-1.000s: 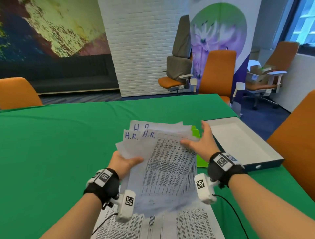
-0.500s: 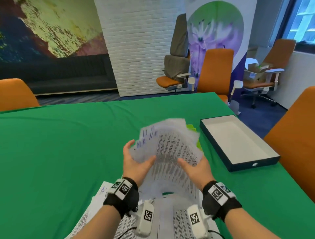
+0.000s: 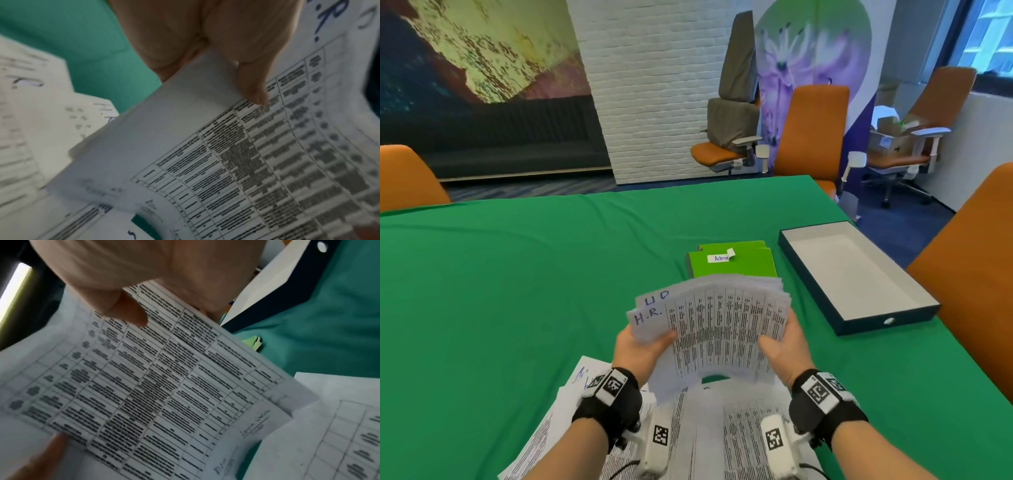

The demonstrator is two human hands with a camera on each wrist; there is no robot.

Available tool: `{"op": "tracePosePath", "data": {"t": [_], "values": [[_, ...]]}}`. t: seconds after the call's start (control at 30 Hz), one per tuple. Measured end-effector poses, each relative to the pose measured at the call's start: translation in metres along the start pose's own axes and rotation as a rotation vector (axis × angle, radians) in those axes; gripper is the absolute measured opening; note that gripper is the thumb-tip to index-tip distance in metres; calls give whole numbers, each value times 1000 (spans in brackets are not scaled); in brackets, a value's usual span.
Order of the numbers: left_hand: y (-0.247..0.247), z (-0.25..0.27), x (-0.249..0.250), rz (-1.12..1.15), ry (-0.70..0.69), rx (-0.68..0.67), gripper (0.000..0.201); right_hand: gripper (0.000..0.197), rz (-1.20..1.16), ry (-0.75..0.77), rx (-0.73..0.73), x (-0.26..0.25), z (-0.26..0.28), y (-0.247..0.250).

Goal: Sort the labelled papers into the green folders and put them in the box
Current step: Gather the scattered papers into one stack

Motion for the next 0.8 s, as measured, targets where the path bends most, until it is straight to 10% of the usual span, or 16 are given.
{"op": "tracePosePath", "data": {"t": [0.3,0.5,0.8], "values": [[-6,0,-12,-43,31,-87,64,49,-64,-75,-62,20,-1,-8],[-14,2,-27,-86,7,-20,33,67,85,-109,-115,35,5,-17],[-2,-16,1,110,-51,93,27,40,155,-179,-113,41,1,-12]]}}
Point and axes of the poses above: each hand's wrist, its own z-axis away from the middle knuckle, its own y-axis out of the back of the hand, x = y × z, the point moved 1 cm from there along -z, towards the middle knuckle, and after that the axes turned 6 degrees about -x, right-handed, at the moved point
